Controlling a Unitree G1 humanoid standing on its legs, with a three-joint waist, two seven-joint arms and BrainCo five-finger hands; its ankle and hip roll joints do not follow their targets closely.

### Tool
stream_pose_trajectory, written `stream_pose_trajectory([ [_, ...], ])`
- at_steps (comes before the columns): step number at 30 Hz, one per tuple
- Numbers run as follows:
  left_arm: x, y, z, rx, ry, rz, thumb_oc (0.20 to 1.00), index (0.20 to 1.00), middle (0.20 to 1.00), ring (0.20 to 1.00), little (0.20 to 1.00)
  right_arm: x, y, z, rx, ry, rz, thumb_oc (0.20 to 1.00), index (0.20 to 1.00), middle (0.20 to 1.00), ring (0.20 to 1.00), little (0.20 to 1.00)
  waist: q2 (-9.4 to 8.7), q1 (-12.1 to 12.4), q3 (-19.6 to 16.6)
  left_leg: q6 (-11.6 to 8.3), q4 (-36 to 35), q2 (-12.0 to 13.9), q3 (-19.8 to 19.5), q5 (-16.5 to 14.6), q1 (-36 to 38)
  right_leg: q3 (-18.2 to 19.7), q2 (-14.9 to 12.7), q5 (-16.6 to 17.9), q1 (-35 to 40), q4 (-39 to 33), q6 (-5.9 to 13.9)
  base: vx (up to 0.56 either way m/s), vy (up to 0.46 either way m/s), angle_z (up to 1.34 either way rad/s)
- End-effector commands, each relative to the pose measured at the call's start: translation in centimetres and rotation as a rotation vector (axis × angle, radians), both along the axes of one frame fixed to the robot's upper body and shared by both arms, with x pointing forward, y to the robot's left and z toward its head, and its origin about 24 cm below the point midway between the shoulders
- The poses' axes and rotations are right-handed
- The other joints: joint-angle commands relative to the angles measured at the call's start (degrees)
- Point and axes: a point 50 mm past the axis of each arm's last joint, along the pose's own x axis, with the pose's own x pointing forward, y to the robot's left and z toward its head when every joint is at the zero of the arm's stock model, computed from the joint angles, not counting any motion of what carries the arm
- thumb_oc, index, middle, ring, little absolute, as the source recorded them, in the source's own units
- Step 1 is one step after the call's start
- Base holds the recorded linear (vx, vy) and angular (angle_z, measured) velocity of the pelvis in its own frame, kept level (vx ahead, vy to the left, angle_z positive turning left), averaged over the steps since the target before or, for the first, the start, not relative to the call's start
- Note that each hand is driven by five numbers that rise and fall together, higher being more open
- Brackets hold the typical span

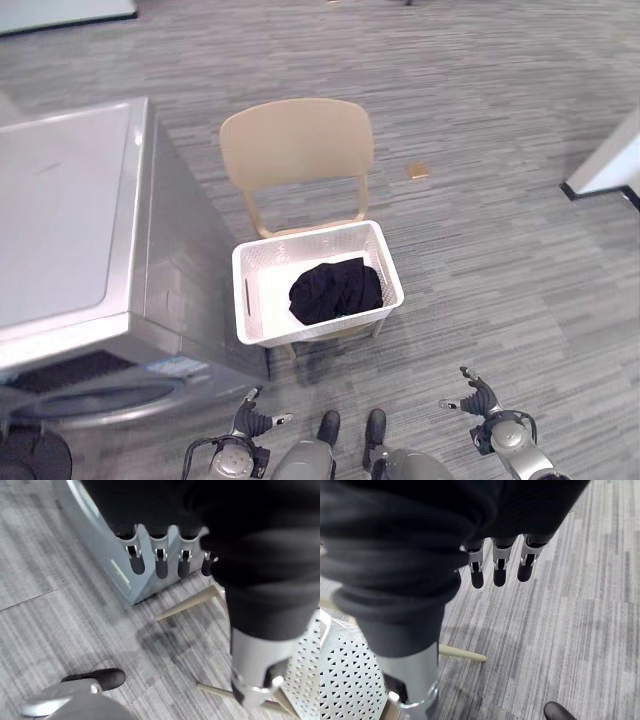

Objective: Grab the laundry basket,head to the washer,open it,put in the laundry and shut it.

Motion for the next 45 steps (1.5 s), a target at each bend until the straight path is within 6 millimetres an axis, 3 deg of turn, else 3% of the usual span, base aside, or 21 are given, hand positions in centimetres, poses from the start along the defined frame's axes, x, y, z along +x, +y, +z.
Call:
stream_pose_trajectory([
  [1,3.3,-0.9,1.6,-0.038,-0.127,-0.007,1.0,1.0,1.0,1.0,1.0,0.1,-1.6,1.1,-0.023,-0.058,-0.007,1.0,1.0,1.0,1.0,1.0,0.35,-2.9,0.5,-1.67,3.5,-0.7,12.2,-0.1,-4.4,-2.4,-1.8,-8.4,4.3,1.8,4.85,0.01,0.042,1.11],
  [2,3.3,-0.8,1.8,-0.043,-0.135,-0.002,1.0,1.0,1.0,1.0,1.0,-0.2,-1.7,0.9,-0.031,-0.037,-0.013,1.0,1.0,1.0,1.0,1.0,0.39,-3.9,0.5,-0.9,4.0,2.4,19.9,-0.9,-4.8,-4.6,-2.7,-8.7,4.8,1.7,5.05,0.04,0.06,1.03],
  [3,3.3,-0.7,1.8,-0.039,-0.133,-0.001,1.0,1.0,1.0,1.0,1.0,-0.5,-1.7,0.7,-0.028,-0.026,-0.017,1.0,1.0,1.0,1.0,1.0,0.4,-4.2,0.3,-0.66,3.8,3.4,22.0,-0.9,-4.6,-5.6,-3.1,-8.9,4.9,1.7,5.11,0.06,0.045,1.08],
  [4,3.3,-0.6,1.8,-0.039,-0.133,0.0,1.0,1.0,1.0,1.0,1.0,-0.5,-1.7,0.7,-0.027,-0.026,-0.017,1.0,1.0,1.0,1.0,1.0,0.39,-4.2,0.5,-0.66,4.0,3.4,22.0,-1.1,-4.4,-5.7,-3.1,-9.0,5.2,1.8,5.14,0.14,0.039,0.59],
  [6,3.2,-0.4,1.8,-0.029,-0.122,-0.009,1.0,1.0,1.0,1.0,1.0,-1.0,-1.6,0.2,-0.019,0.001,-0.033,1.0,1.0,1.0,1.0,1.0,-0.18,-4.8,0.2,-1.29,5.0,5.8,24.6,-1.2,-5.5,-7.9,-4.6,-10.0,6.1,2.0,5.56,0.2,0.068,0.4],
  [9,2.9,-0.2,1.6,-0.03,-0.11,0.003,1.0,1.0,1.0,1.0,1.0,-1.1,-1.4,0.0,-0.018,0.014,-0.029,1.0,1.0,1.0,1.0,1.0,-0.03,-5.1,-0.5,-1.14,3.2,5.9,24.8,-1.6,-4.4,-9.3,-5.0,-11.1,7.0,2.6,5.81,0.2,0.098,0.41],
  [14,2.1,1.0,1.4,-0.005,-0.087,0.056,1.0,1.0,1.0,1.0,1.0,-0.3,-0.5,0.4,-0.025,-0.011,0.022,1.0,1.0,1.0,1.0,1.0,-0.31,-4.4,-1.9,0.87,-0.1,4.3,24.0,-1.3,-1.3,-9.6,-6.7,-11.4,4.4,12.2,7.3,0.14,0.108,0.12],
  [15,2.2,1.6,1.4,0.021,-0.087,0.062,1.0,1.0,1.0,1.0,1.0,0.3,-0.2,0.9,-0.039,-0.041,0.051,1.0,1.0,1.0,1.0,1.0,-0.14,-4.7,-1.4,1.28,-0.6,4.0,22.6,-1.6,-0.2,-7.7,-6.6,-10.9,1.1,18.7,8.33,0.04,0.069,0.14],
  [16,2.2,1.6,1.4,0.021,-0.087,0.062,1.0,1.0,1.0,1.0,1.0,0.3,-0.2,0.9,-0.039,-0.041,0.051,1.0,1.0,1.0,1.0,1.0,-0.18,-4.7,-1.5,1.3,-0.6,4.0,22.6,-1.6,-0.2,-7.6,-6.7,-11.0,1.0,18.8,8.34,0.1,0.041,0.13],
  [17,2.6,1.8,1.7,0.041,-0.103,0.056,1.0,1.0,1.0,1.0,1.0,1.1,-0.3,1.9,-0.079,-0.097,0.082,1.0,1.0,1.0,1.0,1.0,0.17,-5.3,-1.0,1.45,-1.7,3.5,20.9,-1.6,1.3,-4.3,-5.5,-10.9,-1.3,20.9,8.65,0.06,-0.002,0.25],
  [19,3.0,1.7,1.9,0.047,-0.122,0.051,1.0,1.0,1.0,1.0,1.0,1.8,-0.4,2.9,-0.103,-0.153,0.1,1.0,1.0,1.0,1.0,1.0,0.6,-6.2,-0.6,1.27,-2.7,3.3,19.1,-1.1,2.1,0.0,-4.3,-10.8,-2.7,19.8,7.9,0.05,-0.018,0.52],
  [21,3.0,1.7,1.9,0.046,-0.122,0.051,1.0,1.0,1.0,1.0,1.0,1.8,-0.4,2.9,-0.104,-0.153,0.1,1.0,1.0,1.0,1.0,1.0,0.71,-6.2,-0.8,1.23,-2.7,3.4,19.2,-1.0,1.8,0.0,-4.1,-10.5,-2.9,19.5,7.84,0.01,-0.029,0.66],
  [23,3.3,1.6,1.9,0.074,-0.12,0.029,1.0,1.0,1.0,1.0,1.0,3.2,-0.8,6.0,-0.202,-0.29,0.191,1.0,1.0,1.0,1.0,1.0,0.62,-7.5,-0.8,0.86,-3.2,2.8,16.0,-0.2,1.9,5.8,-3.6,-9.6,-2.6,14.1,7.04,0.02,-0.099,0.5],
  [28,2.2,1.7,1.4,0.095,-0.085,0.001,1.0,1.0,1.0,1.0,1.0,4.4,0.4,8.8,-0.235,-0.394,0.361,1.0,1.0,1.0,1.0,1.0,0.0,-6.3,-3.0,-0.03,-3.6,2.3,14.8,0.2,1.8,5.5,-3.5,-8.8,1.3,7.4,6.45,0.02,-0.093,0.41],
  [37,1.1,1.8,0.6,0.108,-0.027,-0.019,1.0,1.0,1.0,1.0,1.0,6.5,3.8,10.0,-0.216,-0.435,0.554,1.0,1.0,1.0,1.0,1.0,0.12,-3.6,-3.2,-1.23,-5.3,2.6,11.9,2.1,1.4,1.1,-3.5,-8.4,4.1,3.0,5.64,0.02,-0.051,0.2],
  [40,1.2,2.2,0.6,0.118,-0.023,-0.005,1.0,1.0,1.0,1.0,1.0,8.3,5.2,10.6,-0.246,-0.464,0.606,1.0,1.0,1.0,1.0,1.0,0.15,-1.3,-1.9,-1.61,-5.6,2.4,9.8,3.3,-0.5,-1.1,-3.5,-8.3,3.0,2.6,5.44,-0.05,-0.041,0.38],
  [45,1.7,3.0,1.0,0.133,-0.043,0.02,1.0,1.0,1.0,1.0,1.0,11.1,5.6,11.5,-0.358,-0.495,0.607,1.0,1.0,1.0,1.0,1.0,0.89,1.6,0.8,-2.28,-5.2,2.0,6.7,5.1,-5.1,-4.5,-3.9,-8.7,-1.1,4.1,4.92,-0.07,-0.024,0.45],
])
